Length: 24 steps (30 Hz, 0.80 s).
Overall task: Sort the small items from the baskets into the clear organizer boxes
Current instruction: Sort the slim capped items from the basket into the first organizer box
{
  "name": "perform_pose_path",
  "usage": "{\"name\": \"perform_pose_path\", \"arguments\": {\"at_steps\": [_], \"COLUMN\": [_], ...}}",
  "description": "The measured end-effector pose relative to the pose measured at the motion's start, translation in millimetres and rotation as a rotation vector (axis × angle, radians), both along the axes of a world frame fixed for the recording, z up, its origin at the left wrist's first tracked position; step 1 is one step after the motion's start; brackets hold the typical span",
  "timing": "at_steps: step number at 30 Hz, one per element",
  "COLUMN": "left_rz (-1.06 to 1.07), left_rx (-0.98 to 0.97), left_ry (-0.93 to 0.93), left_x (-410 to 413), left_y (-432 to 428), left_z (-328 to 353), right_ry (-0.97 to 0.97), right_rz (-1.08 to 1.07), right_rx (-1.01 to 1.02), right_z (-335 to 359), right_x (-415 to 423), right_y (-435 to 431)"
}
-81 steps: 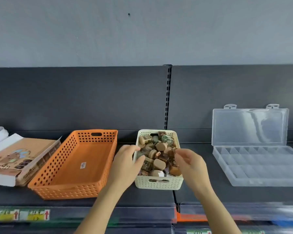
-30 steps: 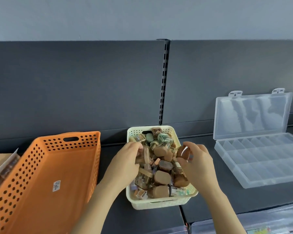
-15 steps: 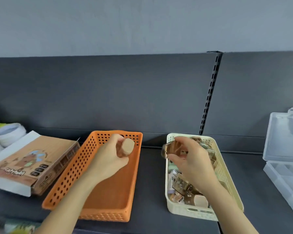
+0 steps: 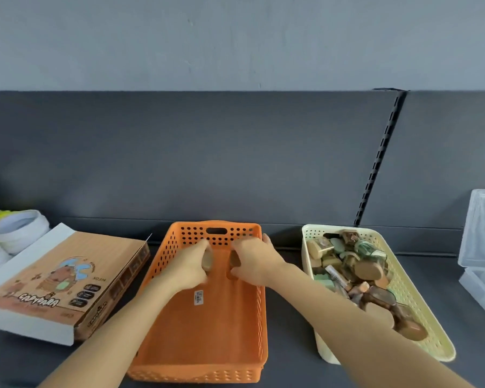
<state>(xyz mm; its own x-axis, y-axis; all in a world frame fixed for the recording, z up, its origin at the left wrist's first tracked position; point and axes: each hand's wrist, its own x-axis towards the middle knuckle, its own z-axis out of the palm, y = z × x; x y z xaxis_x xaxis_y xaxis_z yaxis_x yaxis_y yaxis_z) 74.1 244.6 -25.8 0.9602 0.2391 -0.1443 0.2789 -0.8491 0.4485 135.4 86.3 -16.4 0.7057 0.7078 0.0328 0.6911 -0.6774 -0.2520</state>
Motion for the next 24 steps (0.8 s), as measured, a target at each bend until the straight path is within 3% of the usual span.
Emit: {"name": "perform_pose_path", "arguments": {"at_steps": [4, 9, 18, 24], "left_rz": [-0.051, -0.075, -0.185, -0.428], "left_rx": [0.100, 0.156, 0.068, -0.077], "left_ry": [0.072, 0.121, -0.197, -0.276], "left_x": [11.5, 11.3, 10.7, 7.0], "left_y": [10.9, 18.4, -37.6, -121.6], "left_z": [-9.0, -18.9, 31.8, 45.3], "right_ry": [-0.089, -0.029, -0.002, -0.092], "right_rz": [0.070, 0.084, -0.083, -0.415], "right_rx": [-0.191, -0.214, 0.295, 0.366], "right_z": [-12.3, -15.6, 30.4, 27.3], "right_x": [6.3, 12.0, 0.0, -5.3], "right_y": [19.7, 25.5, -52.7, -151.9]}}
